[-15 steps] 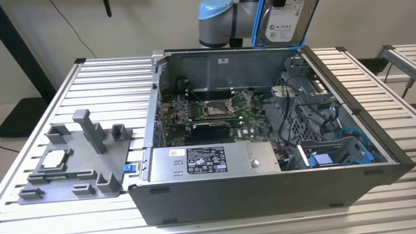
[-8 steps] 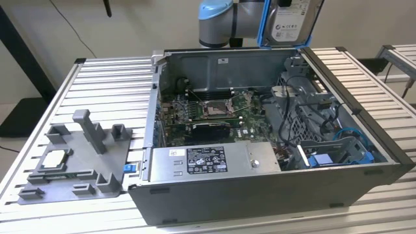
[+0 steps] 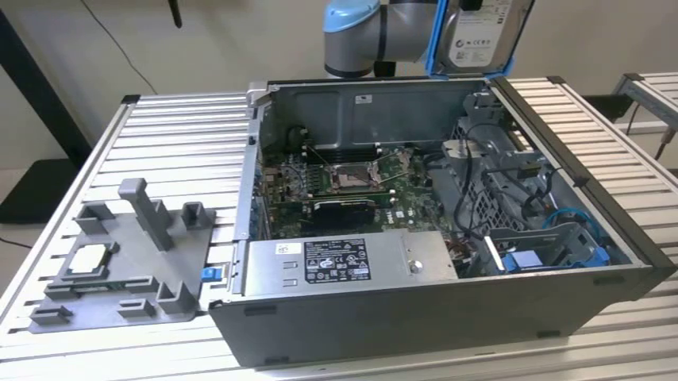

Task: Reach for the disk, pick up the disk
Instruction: 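Pick up the disk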

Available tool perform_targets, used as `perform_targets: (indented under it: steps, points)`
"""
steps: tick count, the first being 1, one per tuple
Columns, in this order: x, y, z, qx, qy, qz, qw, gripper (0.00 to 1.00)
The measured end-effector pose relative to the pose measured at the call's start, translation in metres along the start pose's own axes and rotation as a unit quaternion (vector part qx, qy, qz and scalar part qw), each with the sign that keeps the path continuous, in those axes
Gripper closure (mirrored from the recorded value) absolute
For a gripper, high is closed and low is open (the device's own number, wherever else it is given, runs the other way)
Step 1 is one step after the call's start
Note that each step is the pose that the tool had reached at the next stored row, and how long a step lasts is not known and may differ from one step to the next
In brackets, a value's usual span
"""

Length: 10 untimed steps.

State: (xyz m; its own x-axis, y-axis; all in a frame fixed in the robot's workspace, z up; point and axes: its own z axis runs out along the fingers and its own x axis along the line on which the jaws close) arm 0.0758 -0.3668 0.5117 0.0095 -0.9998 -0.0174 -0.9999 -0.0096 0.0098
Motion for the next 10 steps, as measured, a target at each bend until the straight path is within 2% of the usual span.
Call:
perform_targets:
  steps: [10]
  points:
    - [0.0001, -0.0004, 0.0, 0.0, 0.0, 0.0, 1.0, 1.0]
